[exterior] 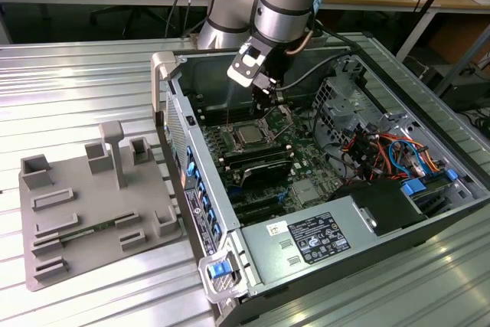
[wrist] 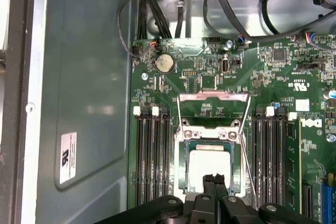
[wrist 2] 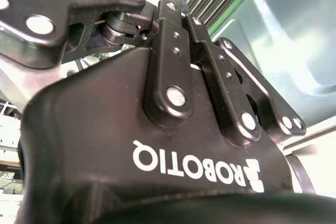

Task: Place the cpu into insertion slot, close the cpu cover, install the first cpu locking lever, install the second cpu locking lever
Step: 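Close the cpu cover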

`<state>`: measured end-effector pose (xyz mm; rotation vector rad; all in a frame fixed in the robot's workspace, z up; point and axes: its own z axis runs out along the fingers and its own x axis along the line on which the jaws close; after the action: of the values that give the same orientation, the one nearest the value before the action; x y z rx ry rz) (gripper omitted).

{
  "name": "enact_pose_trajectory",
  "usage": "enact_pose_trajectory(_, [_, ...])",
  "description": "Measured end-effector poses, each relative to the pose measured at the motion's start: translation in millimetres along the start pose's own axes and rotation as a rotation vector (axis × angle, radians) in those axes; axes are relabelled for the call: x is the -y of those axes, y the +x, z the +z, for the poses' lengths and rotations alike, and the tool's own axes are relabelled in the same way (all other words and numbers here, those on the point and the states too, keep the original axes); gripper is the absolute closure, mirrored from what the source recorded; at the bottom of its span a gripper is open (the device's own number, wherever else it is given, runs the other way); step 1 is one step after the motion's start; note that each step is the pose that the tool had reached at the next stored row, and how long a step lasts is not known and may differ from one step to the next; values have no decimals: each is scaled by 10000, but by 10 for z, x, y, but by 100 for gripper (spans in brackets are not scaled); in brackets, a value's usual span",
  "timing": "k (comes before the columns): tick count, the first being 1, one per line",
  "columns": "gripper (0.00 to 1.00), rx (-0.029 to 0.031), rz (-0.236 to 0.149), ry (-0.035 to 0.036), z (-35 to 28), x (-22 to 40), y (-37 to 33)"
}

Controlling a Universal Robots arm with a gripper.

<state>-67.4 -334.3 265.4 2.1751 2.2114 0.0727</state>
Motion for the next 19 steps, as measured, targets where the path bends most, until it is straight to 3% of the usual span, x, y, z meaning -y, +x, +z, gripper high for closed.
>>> enact_pose_trajectory(4, [89, 2, 0, 22, 4, -123, -2])
enact_pose_trajectory(6, [89, 0, 2, 39, -31, -181, -3])
enact_pose_trajectory(9, [89, -2, 2, 123, -36, -283, -2])
enact_pose_trajectory(11, [89, -5, 3, 273, -29, -430, -2])
enact_pose_trajectory(16, [89, -9, 5, 456, -25, -621, -4])
enact_pose_trajectory(19, [89, -9, 6, 664, -18, -788, -5])
